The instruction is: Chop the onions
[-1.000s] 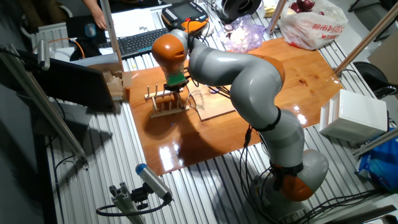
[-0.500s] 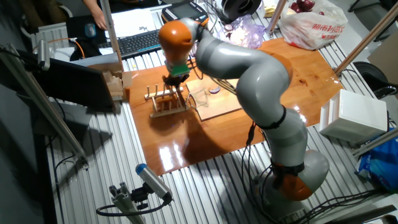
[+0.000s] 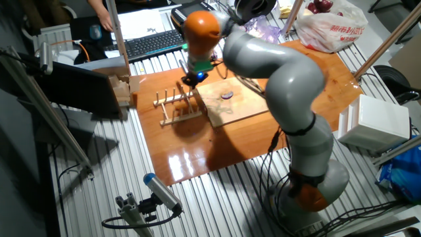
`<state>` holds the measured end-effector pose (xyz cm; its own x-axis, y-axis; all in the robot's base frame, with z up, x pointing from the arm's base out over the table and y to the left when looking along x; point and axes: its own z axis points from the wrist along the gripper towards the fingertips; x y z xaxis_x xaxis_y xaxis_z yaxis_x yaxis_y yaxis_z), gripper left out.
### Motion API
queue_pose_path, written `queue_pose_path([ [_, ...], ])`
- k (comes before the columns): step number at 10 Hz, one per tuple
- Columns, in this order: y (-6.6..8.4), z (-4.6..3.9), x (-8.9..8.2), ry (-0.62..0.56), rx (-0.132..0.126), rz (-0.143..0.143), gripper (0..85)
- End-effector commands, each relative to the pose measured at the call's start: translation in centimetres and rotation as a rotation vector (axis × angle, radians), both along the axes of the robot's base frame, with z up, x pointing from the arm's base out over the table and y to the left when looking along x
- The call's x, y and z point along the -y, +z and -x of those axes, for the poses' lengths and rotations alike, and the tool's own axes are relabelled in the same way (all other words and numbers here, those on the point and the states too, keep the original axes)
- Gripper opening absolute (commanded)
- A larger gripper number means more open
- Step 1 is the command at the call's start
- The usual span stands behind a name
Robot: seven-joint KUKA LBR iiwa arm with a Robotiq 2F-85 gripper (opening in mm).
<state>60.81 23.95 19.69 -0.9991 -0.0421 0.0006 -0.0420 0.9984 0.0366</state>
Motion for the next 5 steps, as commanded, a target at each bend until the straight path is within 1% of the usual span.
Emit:
queue_pose_path([
  [1,3.0,0.17,1.7,-0.003,-0.002,0.0,0.0],
  [2,3.2,0.38,2.6,-0.006,0.002,0.004,0.0],
  [3,2.9,0.51,3.5,-0.005,0.01,0.015,0.0],
  [4,2.1,0.48,4.8,0.018,0.029,0.014,0.0],
  [5,1.2,0.33,6.1,0.028,0.039,-0.009,0.0],
])
